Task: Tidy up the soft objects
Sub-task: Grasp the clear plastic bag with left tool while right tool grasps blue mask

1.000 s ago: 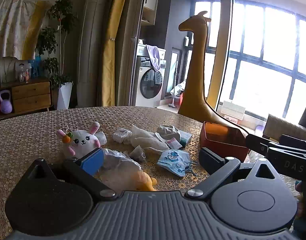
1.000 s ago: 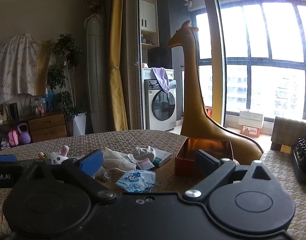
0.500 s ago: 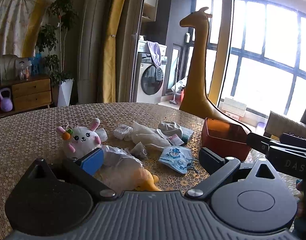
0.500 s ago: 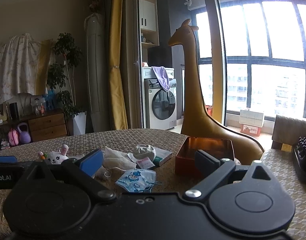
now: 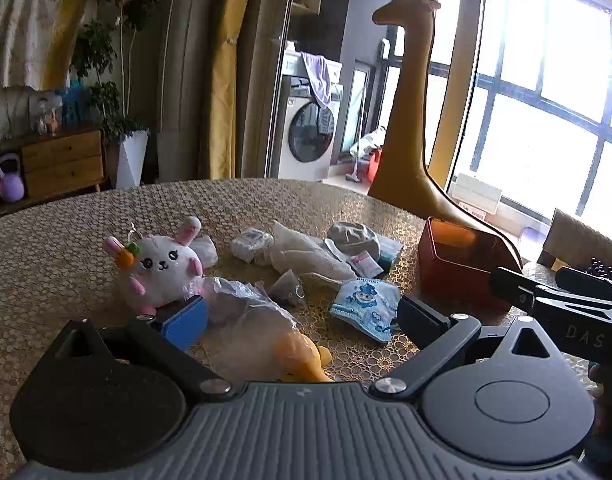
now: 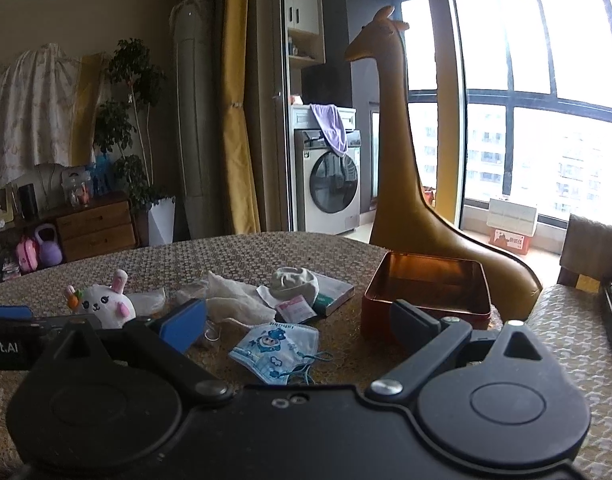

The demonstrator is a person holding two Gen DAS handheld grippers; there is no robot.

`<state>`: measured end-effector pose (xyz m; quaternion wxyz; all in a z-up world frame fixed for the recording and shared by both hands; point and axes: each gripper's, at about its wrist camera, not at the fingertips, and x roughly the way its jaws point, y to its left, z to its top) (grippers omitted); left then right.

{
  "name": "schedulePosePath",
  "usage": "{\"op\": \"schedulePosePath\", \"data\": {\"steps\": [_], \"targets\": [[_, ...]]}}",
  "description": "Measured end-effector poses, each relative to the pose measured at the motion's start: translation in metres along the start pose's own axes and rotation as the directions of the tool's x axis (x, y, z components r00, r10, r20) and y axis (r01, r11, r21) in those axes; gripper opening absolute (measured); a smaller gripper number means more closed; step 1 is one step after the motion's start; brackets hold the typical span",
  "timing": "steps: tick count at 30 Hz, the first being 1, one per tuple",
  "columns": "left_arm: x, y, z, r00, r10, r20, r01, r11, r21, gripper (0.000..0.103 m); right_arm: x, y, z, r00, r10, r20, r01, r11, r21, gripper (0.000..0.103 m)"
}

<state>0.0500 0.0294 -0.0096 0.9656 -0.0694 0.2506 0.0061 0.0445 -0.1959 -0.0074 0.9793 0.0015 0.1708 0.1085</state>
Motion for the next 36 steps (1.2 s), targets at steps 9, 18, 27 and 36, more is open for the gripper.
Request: {"op": "schedulePosePath", "data": {"steps": [9, 18, 27, 36], "targets": [[0.040, 0.013, 0.000, 0.995, 0.024, -0.099, -0.028, 0.999, -0.038, 0.102, 0.035, -0.001, -0.003, 0.994, 0.058, -0.094, -0.059, 0.998, -0.011, 0.094], [0.100, 0.036, 0.006, 0.972, 0.031, -0.231, -0.061, 0.990, -0.127, 0.102, 0.084, 0.003, -0.001, 0.979, 0.092, -0.182, -0.104, 0.993, -0.057, 0.094], [0.152, 0.048, 0.006, 0.944, 0.080, -0.320, -0.135, 0.979, -0.153, 0.102, 0.142, 0.010, -0.009, 0.959, 0.089, -0.269, -0.123, 0.986, -0.113, 0.095], [0.196, 0.058, 0.001, 0.900, 0.157, -0.406, -0.254, 0.947, -0.196, 0.102, 0.195, 0.016, -0.024, 0.921, 0.113, -0.372, -0.160, 0.982, -0.099, 0.097]]}}
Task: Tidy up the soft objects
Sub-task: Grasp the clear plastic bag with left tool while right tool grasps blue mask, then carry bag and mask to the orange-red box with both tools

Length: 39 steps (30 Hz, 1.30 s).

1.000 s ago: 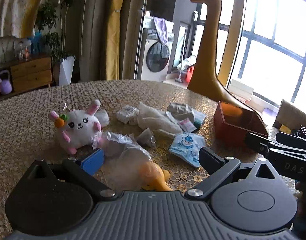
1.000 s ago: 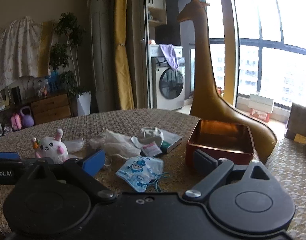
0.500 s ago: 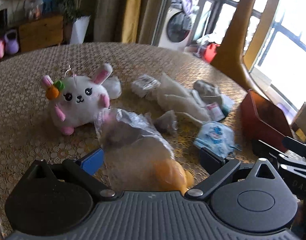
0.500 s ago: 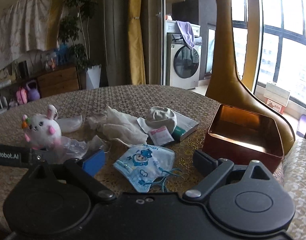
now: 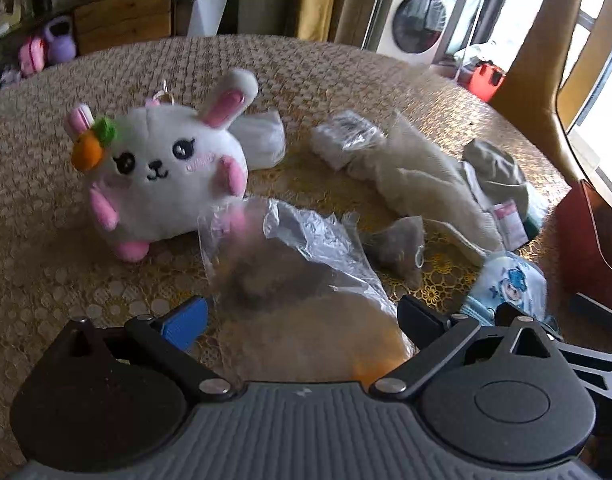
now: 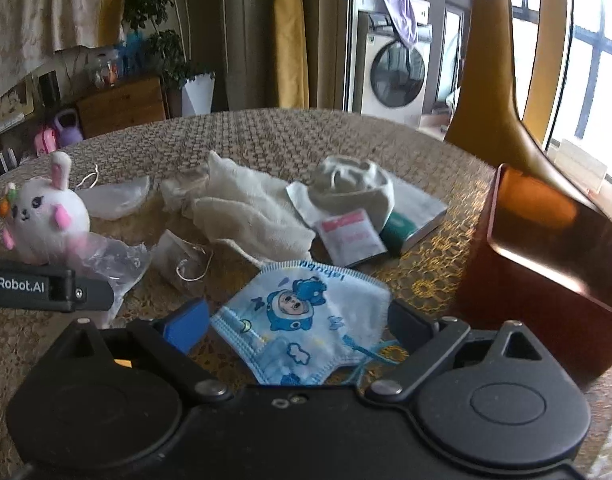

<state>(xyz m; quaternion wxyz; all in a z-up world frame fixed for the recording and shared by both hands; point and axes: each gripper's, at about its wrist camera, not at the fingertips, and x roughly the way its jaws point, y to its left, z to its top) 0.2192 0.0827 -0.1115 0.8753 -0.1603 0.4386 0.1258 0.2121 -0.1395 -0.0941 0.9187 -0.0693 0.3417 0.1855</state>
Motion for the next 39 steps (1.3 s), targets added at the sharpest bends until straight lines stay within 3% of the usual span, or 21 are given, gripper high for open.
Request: {"op": "schedulePosePath", "data": {"steps": [11, 15, 17, 21, 23, 26, 34, 39], "targets": [[0.020, 0.001, 0.003, 0.999, 0.009, -0.034, -0.011, 0.999, -0.043, 0.100, 0.034, 0.002, -0.007, 0.998, -0.015, -0.062, 0.013, 1.000, -0.020, 0.095], [0.021, 0.003, 0.004, 1.000, 0.012, -0.028, -0.013, 0.999, -0.051, 0.089, 0.036, 0.001, -0.008, 0.998, -0.006, -0.064, 0.005, 1.000, -0.016, 0.087], [0.018, 0.005, 0.005, 1.000, 0.005, -0.021, -0.006, 0.998, -0.063, 0.074, 0.035, 0.001, -0.008, 0.998, -0.003, -0.059, 0.002, 1.000, -0.015, 0.083], [0.014, 0.012, 0.007, 1.000, -0.007, -0.025, 0.004, 0.996, -0.092, 0.059, 0.031, 0.000, -0.007, 0.999, -0.005, -0.049, 0.005, 1.000, -0.005, 0.069], [0.013, 0.015, 0.007, 1.000, -0.005, -0.026, 0.003, 0.995, -0.098, 0.042, 0.029, 0.000, -0.008, 0.999, -0.007, -0.042, 0.007, 1.000, -0.006, 0.059], [0.010, 0.018, 0.006, 1.000, -0.014, -0.021, 0.012, 0.994, -0.108, 0.033, 0.024, -0.002, -0.007, 0.999, -0.014, -0.033, 0.014, 1.000, 0.005, 0.046], [-0.010, 0.014, 0.004, 1.000, -0.012, 0.024, 0.013, 0.998, -0.061, 0.023, 0.002, -0.008, -0.006, 0.999, -0.042, 0.017, 0.042, 0.999, 0.008, 0.017], [-0.026, 0.010, 0.005, 0.999, -0.022, 0.047, 0.024, 0.999, -0.041, 0.023, -0.018, -0.018, -0.005, 0.998, -0.042, 0.049, 0.040, 0.999, 0.036, 0.009]]}}
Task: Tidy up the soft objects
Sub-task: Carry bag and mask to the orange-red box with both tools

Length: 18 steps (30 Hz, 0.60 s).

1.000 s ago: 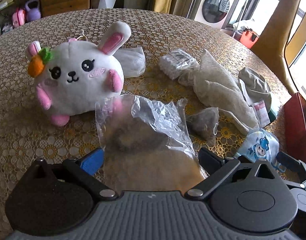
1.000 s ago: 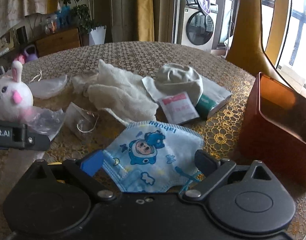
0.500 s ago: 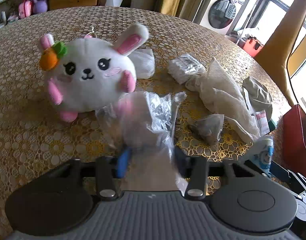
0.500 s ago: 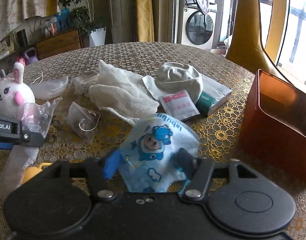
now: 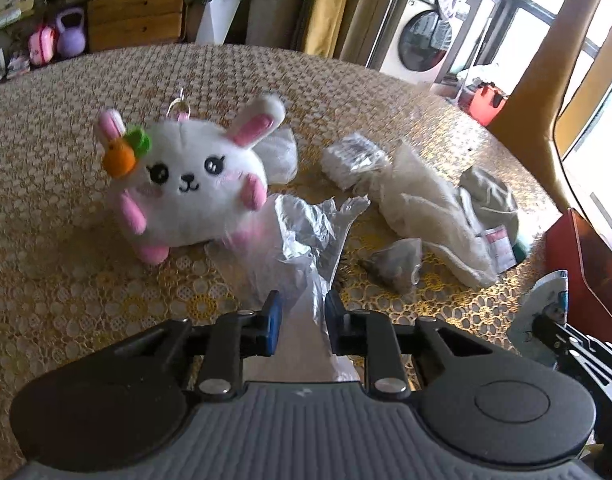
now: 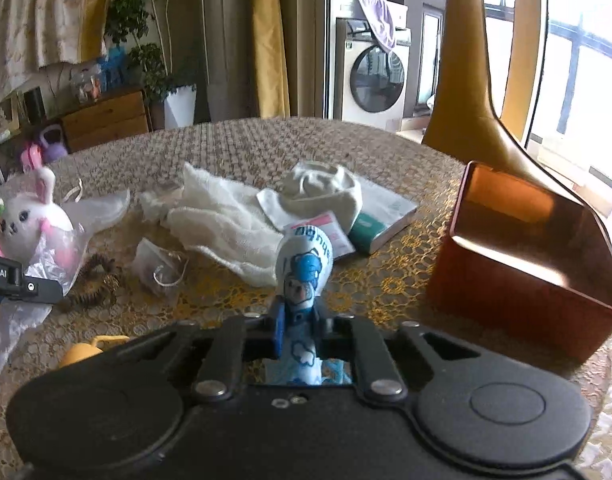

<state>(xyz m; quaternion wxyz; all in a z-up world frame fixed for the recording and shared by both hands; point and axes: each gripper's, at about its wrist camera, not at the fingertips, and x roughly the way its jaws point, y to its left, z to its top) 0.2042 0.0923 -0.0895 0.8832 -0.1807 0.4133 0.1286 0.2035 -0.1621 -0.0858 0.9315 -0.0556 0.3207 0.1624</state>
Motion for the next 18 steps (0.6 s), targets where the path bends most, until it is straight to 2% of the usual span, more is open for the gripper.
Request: {"op": "schedulePosePath", "data": {"steps": [6, 8, 18], "targets": [[-0.024, -0.009, 0.002, 0.999, -0.019, 0.041, 0.017, 0.999, 0.037, 0.022, -0.030, -0.010, 0.007, 0.998, 0.028, 0.048, -0.029, 0.999, 0.015, 0.008], [-0.032, -0.015, 0.001, 0.998, -0.024, 0.058, 0.020, 0.997, 0.070, 0.014, -0.041, -0.014, 0.010, 0.997, 0.035, 0.070, -0.036, 0.999, 0.013, 0.008], [-0.065, -0.053, 0.006, 0.991, -0.117, 0.065, 0.109, 0.986, 0.125, 0.014, -0.077, -0.040, 0.024, 0.993, 0.055, 0.105, -0.061, 0.997, 0.057, 0.008]]}}
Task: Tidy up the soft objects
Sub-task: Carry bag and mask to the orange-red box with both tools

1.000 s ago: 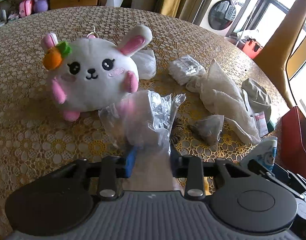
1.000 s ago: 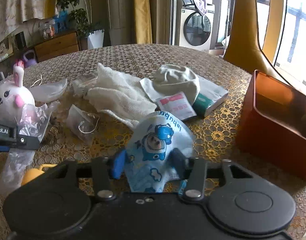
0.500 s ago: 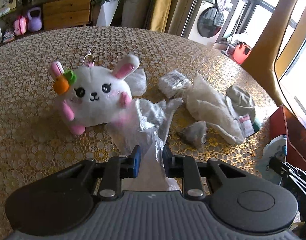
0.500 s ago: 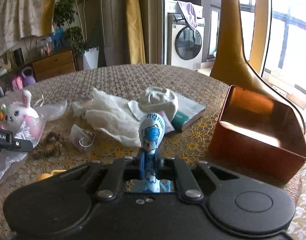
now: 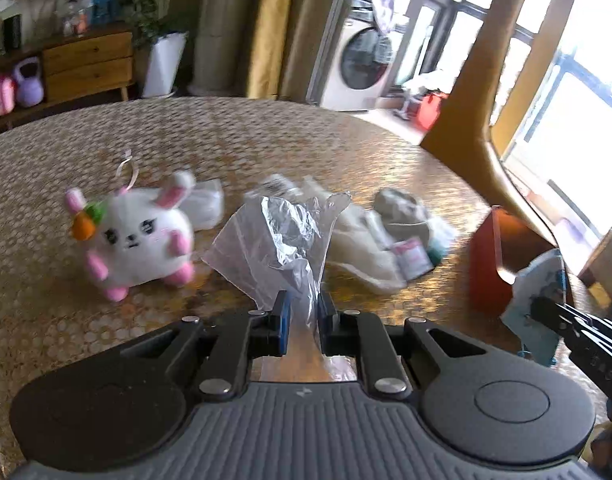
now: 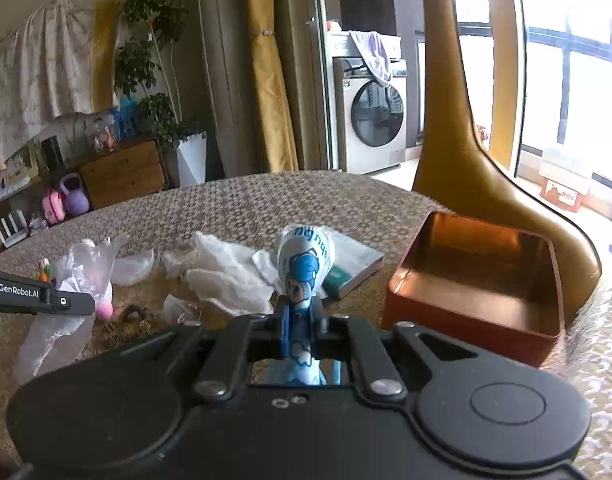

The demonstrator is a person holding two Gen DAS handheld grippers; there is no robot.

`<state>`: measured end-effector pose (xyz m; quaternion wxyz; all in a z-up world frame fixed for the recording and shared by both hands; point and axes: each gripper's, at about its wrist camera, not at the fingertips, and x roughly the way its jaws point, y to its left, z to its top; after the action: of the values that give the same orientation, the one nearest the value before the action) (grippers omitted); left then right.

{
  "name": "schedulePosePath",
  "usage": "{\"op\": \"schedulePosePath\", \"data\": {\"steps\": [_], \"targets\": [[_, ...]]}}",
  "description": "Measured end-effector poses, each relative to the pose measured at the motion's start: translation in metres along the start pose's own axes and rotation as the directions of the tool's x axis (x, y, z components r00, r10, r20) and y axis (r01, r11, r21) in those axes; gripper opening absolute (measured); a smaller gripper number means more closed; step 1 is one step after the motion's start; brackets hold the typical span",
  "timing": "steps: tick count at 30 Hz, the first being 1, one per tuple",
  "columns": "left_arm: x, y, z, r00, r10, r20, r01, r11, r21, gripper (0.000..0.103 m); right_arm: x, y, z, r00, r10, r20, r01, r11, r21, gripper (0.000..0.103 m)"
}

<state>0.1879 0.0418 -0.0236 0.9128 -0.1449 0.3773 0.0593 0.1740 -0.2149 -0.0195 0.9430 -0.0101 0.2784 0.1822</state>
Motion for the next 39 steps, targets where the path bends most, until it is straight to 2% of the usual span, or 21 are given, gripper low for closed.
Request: {"op": "schedulePosePath", "data": {"steps": [9, 20, 29, 39], "targets": [[-0.001, -0.068, 0.019, 0.993, -0.116, -0.004, 0.116, 0.989, 0.093, 0.014, -0.019, -0.036, 0.019, 0.998, -0.052, 0.044, 0.050, 0.997, 0.051, 0.008], [0.036, -0.165, 0.029, 0.977, -0.211, -0.039, 0.214, 0.943, 0.253, 0.014, -0.015, -0.094, 0.023, 0.988, -0.145, 0.050, 0.140, 0.985, 0.100, 0.008], [0.087, -0.228, 0.036, 0.964, -0.249, -0.098, 0.267, 0.908, 0.323, 0.014, 0.003, -0.130, 0.019, 0.982, -0.187, 0.014, 0.184, 0.975, 0.122, 0.008], [0.151, -0.272, 0.042, 0.959, -0.228, -0.171, 0.274, 0.900, 0.339, 0.014, 0.044, -0.153, 0.020, 0.980, -0.192, -0.059, 0.198, 0.972, 0.123, 0.009]]}}
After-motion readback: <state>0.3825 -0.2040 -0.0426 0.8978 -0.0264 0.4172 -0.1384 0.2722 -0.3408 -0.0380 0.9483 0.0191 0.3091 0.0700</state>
